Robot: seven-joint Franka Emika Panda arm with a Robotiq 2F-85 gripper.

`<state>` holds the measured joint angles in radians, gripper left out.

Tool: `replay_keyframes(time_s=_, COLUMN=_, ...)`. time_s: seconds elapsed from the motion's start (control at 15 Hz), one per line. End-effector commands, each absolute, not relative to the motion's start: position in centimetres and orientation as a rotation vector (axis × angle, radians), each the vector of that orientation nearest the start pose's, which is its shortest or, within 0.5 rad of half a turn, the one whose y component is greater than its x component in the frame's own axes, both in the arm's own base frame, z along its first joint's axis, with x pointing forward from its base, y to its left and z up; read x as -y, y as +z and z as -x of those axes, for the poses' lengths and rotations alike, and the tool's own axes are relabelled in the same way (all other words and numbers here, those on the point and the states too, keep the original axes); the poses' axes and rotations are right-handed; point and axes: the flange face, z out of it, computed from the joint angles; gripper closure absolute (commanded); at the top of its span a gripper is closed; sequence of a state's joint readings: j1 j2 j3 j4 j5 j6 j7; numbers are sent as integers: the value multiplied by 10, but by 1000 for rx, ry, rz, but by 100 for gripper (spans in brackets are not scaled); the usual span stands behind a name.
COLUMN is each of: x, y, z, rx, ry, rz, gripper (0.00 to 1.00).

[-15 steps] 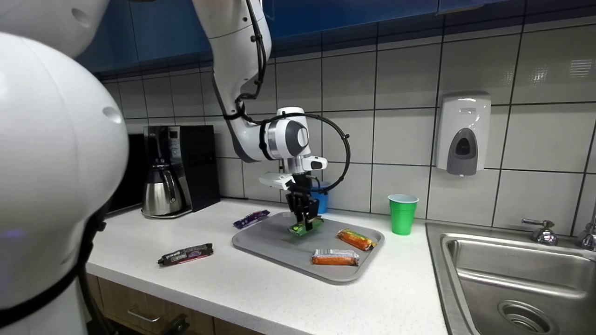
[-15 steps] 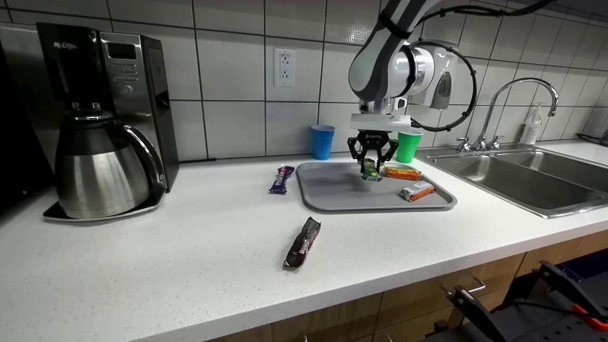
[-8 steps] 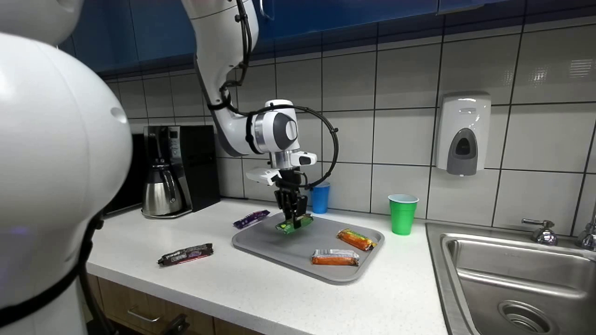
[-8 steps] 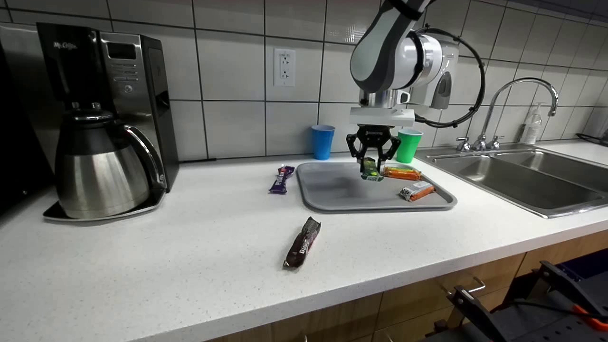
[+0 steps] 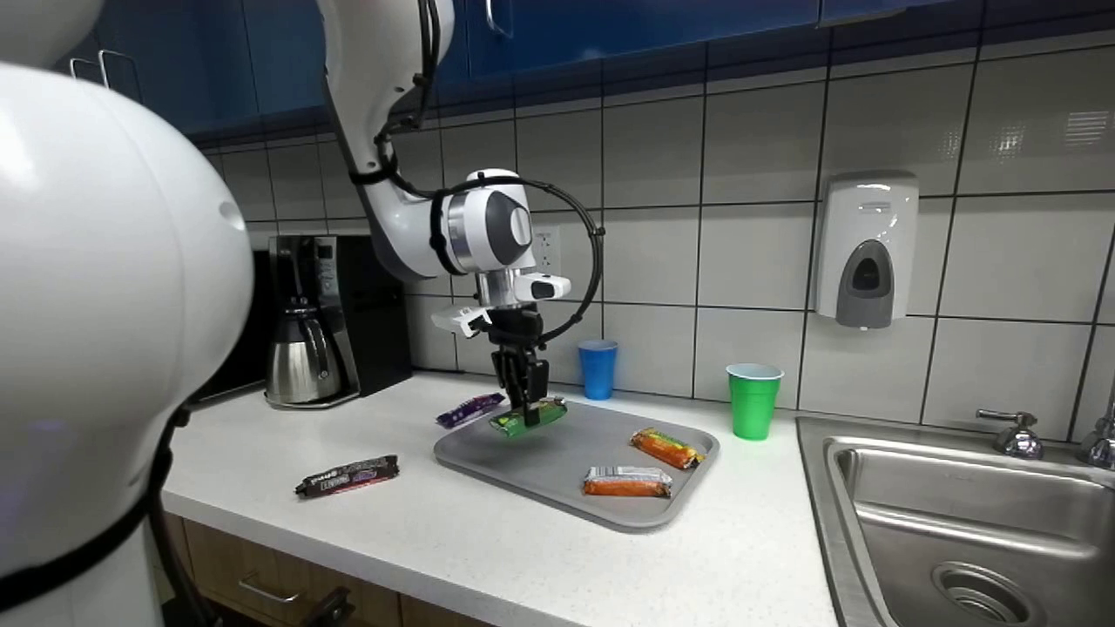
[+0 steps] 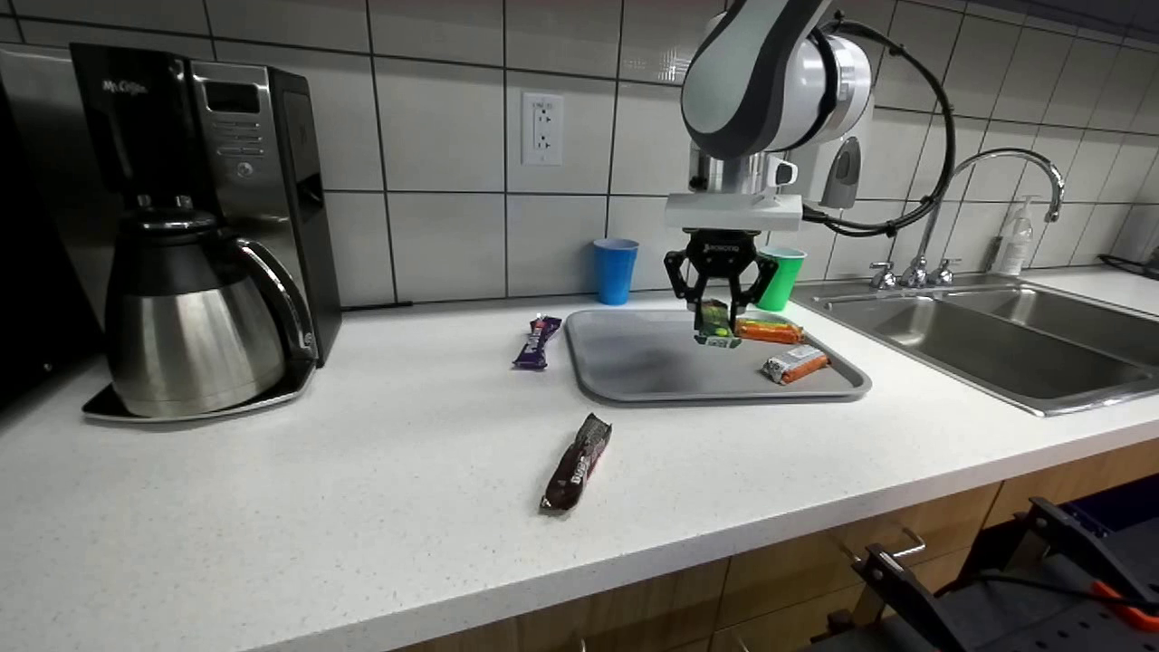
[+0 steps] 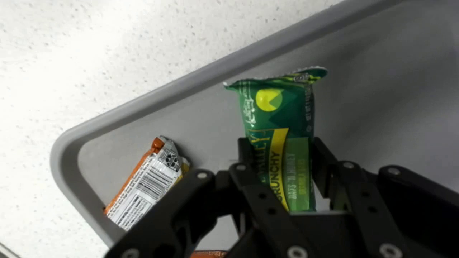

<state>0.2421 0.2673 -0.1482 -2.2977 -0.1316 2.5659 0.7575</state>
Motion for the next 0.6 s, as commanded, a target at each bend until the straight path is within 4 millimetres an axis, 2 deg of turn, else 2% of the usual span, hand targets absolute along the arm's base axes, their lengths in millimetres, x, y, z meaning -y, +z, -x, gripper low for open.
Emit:
replay_keyframes(time_s=0.0, x=-60, y=250, z=-501, rx=-964, ry=-45, rz=3124, gripper=83)
replay_keyframes(time_s=0.53, x=-89, y=254, z=-470, rx=-1052, ry=3, rz=3124, gripper=83)
